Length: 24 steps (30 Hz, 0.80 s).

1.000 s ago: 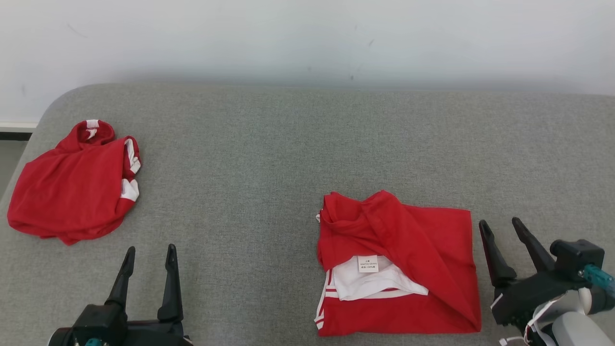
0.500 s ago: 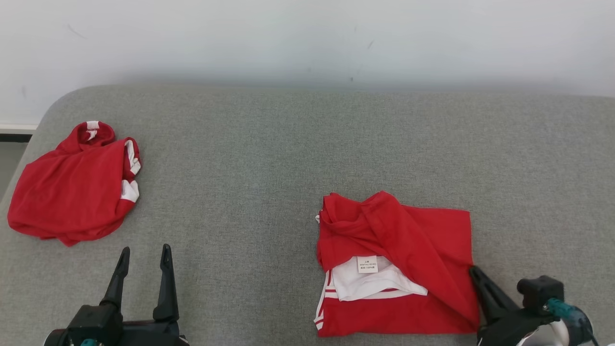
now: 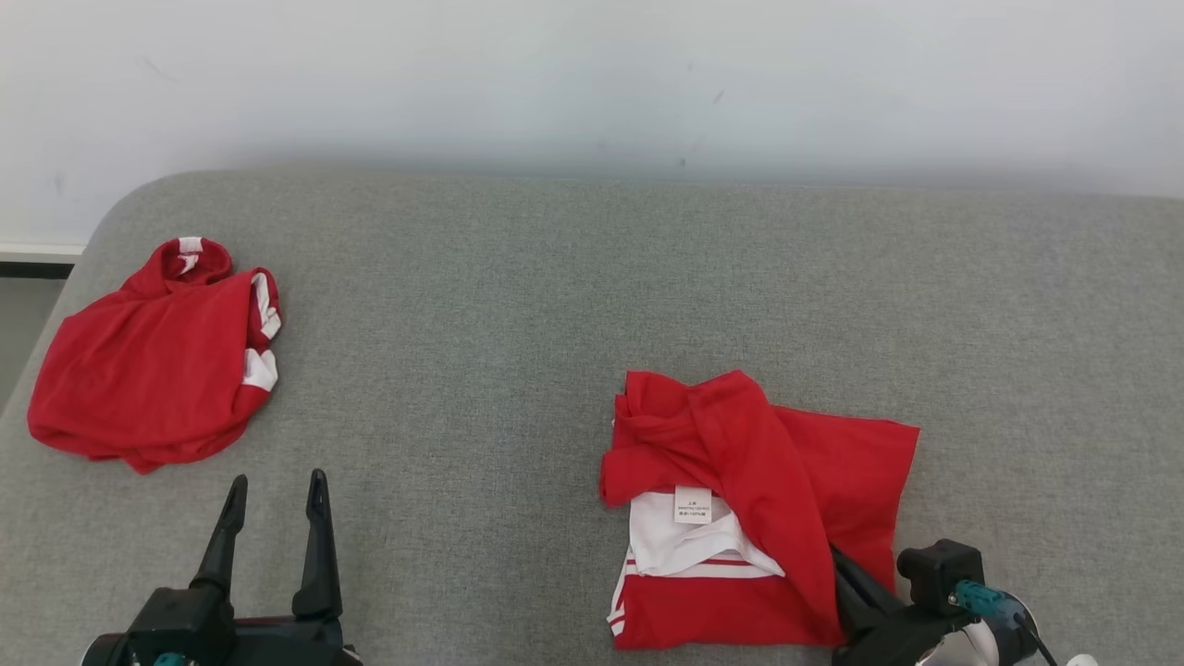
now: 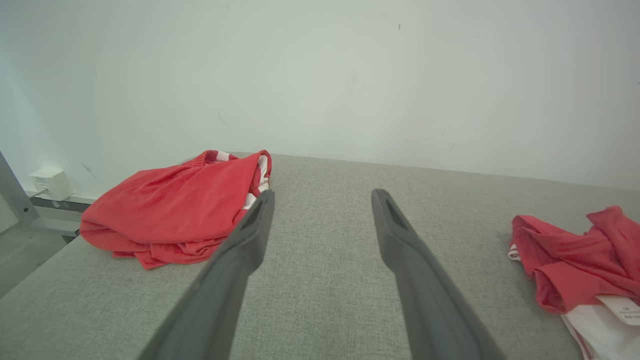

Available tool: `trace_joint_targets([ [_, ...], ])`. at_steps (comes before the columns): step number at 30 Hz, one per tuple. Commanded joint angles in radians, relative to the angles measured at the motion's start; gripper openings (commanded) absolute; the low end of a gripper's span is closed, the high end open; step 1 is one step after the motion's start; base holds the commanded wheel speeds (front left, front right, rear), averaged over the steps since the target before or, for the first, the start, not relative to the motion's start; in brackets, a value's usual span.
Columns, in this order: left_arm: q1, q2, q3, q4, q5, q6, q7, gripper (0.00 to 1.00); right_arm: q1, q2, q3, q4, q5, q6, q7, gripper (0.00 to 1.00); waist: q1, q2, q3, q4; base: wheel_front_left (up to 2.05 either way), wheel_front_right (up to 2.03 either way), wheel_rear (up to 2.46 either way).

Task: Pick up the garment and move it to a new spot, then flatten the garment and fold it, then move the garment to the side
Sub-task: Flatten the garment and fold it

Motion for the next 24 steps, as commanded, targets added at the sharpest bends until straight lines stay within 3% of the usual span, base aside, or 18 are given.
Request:
trace_joint_targets([
  [1, 0.006, -0.001, 0.004, -0.002, 0.01, -0.001, -0.004, 1.0, -0.012, 0.005, -0.002, -0.011, 0.002, -0.002, -0.004, 0.0, 0.0, 0.0, 0.0, 0.003, 0.0, 0.0, 0.0],
  [13, 0.025, -0.001, 0.005, -0.016, -0.001, 0.009, -0.004, 1.0, 0.025, -0.024, -0.06, -0.069, -0.034, -0.002, -0.005, 0.0, 0.0, 0.0, -0.005, -0.004, 0.0, 0.0, 0.0],
  [24, 0.01, -0.001, -0.003, -0.008, 0.0, 0.01, -0.004, 1.0, -0.016, -0.001, 0.002, -0.047, -0.017, -0.002, -0.004, 0.0, 0.0, 0.0, -0.007, 0.015, 0.0, 0.0, 0.0],
])
